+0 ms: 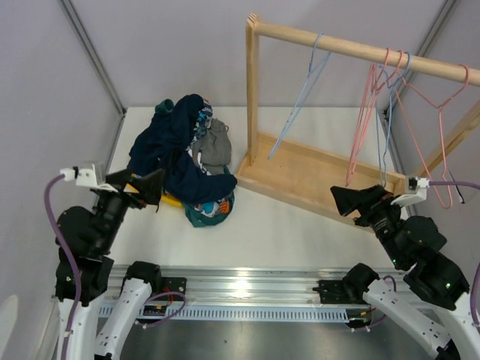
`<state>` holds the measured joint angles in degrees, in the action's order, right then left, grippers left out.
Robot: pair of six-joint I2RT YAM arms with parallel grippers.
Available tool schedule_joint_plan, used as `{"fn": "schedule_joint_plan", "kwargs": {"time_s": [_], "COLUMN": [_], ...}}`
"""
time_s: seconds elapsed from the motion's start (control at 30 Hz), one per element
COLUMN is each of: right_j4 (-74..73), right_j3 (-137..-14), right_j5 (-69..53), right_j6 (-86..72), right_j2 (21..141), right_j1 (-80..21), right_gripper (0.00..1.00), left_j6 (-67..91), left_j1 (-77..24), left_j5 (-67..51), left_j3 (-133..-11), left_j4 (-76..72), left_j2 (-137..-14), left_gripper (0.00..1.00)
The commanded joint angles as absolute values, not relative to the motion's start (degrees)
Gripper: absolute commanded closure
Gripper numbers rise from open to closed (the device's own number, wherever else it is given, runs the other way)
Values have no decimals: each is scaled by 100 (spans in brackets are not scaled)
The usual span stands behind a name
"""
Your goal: Remove the shorts from the hanger
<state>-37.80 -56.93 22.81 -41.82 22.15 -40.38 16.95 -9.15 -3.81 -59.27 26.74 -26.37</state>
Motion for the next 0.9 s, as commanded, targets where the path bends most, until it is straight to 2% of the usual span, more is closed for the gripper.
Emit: {"fn": "schedule_joint_plan", "kwargs": {"time_s": [0.0,0.17,0.27,0.47,0.67,0.87], "right_j4": [-3568,-3840,-4016,-3902,-3946,-3849], "right_j3": [-4932,-4272,-4000,-4174,-4264,-4087], "right_j5": [2021,2267,2513,2663,3689,3586], "right_j6": [-4104,-4070,-4112,-3869,-3655,-3832], "right_j2": [1706,704,257,465,457,580], "right_j1": [-4052,-4043,-4034,-4052,-4043,-4087], "right_gripper": [5,4,4,2,0,1], "left_j6": [1547,1537,1538,1591,1635,1635], "left_j1": [-932,-1081,-1125,-1125,-1125,-1125], "left_j5": [-379,341,308,439,598,633], "left_j3": [-5265,-4696,-4605,-4509,-4518,-4526], "left_j4": [3188,3595,3489,3463,3489,3515], "left_j2": [-2111,-1469,-1292,-1546,-1547,-1740], "left_gripper": [1,1,1,1,1,1]}}
